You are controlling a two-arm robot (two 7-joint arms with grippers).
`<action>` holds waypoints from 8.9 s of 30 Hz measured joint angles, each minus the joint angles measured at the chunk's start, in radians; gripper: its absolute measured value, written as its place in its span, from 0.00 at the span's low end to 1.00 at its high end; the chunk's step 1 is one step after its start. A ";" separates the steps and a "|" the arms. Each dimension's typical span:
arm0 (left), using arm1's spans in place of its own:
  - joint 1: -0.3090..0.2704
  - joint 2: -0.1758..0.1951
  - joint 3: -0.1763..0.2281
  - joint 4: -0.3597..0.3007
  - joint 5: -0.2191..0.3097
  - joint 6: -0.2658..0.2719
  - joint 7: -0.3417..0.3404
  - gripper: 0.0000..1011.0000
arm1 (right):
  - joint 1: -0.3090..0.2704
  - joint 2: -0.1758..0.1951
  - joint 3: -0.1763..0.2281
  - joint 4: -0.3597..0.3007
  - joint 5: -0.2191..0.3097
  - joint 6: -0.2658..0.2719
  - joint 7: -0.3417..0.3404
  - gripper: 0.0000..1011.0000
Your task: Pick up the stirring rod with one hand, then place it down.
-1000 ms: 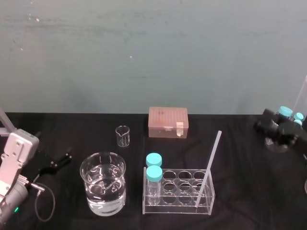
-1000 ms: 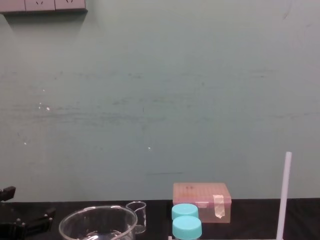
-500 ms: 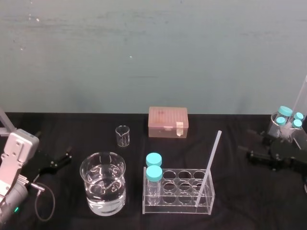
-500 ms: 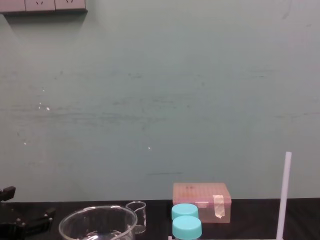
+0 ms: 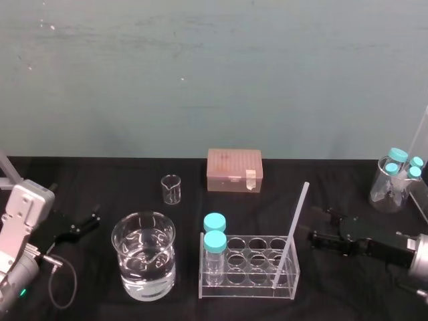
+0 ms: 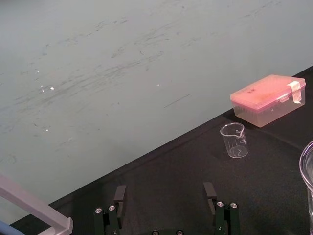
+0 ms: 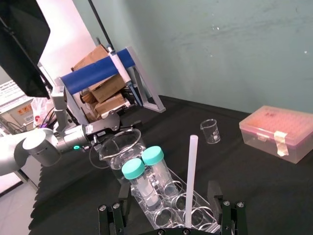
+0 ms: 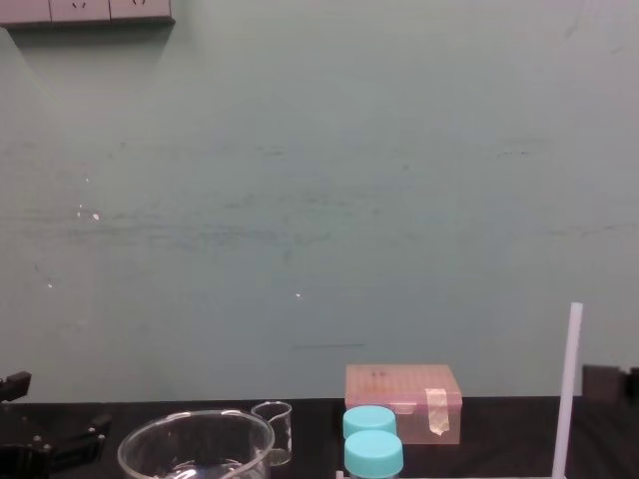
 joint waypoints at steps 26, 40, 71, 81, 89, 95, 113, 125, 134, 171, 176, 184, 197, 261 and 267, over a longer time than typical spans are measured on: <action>0.000 0.000 0.000 0.000 0.000 0.000 0.000 0.99 | 0.063 -0.049 -0.065 0.072 0.086 0.018 -0.039 0.99; 0.000 0.000 0.000 0.000 0.000 0.000 0.000 0.99 | 0.079 -0.040 -0.093 0.075 0.103 -0.003 -0.058 0.99; 0.000 0.000 0.000 0.000 0.000 0.000 0.000 0.99 | 0.092 -0.035 -0.108 0.078 0.108 -0.029 -0.055 0.92; 0.000 0.000 0.000 0.000 0.000 0.000 0.000 0.99 | 0.091 -0.035 -0.107 0.078 0.108 -0.027 -0.054 0.65; 0.000 0.000 0.000 0.000 0.000 0.000 0.000 0.99 | 0.090 -0.035 -0.106 0.078 0.108 -0.027 -0.054 0.42; 0.000 0.000 0.000 0.000 0.000 0.000 0.000 0.99 | 0.090 -0.035 -0.106 0.078 0.108 -0.027 -0.053 0.21; 0.000 0.000 0.000 0.000 0.000 0.000 0.000 0.99 | 0.089 -0.035 -0.106 0.075 0.106 -0.033 -0.054 0.07; 0.000 0.000 0.000 0.000 0.000 0.000 0.000 0.99 | 0.073 0.005 -0.074 -0.031 0.033 -0.120 -0.083 0.07; 0.000 0.000 0.000 0.000 0.000 0.000 0.000 0.99 | 0.091 0.045 -0.043 -0.114 -0.007 -0.114 -0.102 0.07; 0.000 0.000 0.000 0.000 0.000 0.000 0.000 0.99 | 0.366 -0.180 -0.054 0.040 -0.200 0.056 -0.409 0.07; 0.000 0.000 0.000 0.000 0.000 0.000 0.000 0.99 | 0.367 -0.190 -0.049 0.042 -0.213 0.060 -0.410 0.07; 0.000 0.000 0.000 0.000 0.000 0.000 0.000 0.99 | 0.355 -0.190 -0.045 0.030 -0.234 0.054 -0.410 0.07; 0.000 0.000 0.000 0.000 0.000 0.000 0.000 0.99 | 0.356 -0.191 -0.045 0.033 -0.230 0.054 -0.410 0.07; 0.000 0.000 0.000 0.000 0.000 0.000 0.000 0.99 | 0.358 -0.191 -0.046 0.034 -0.227 0.055 -0.410 0.07; 0.000 0.000 0.000 0.000 0.000 0.000 0.000 0.99 | 0.358 -0.191 -0.046 0.034 -0.227 0.055 -0.410 0.07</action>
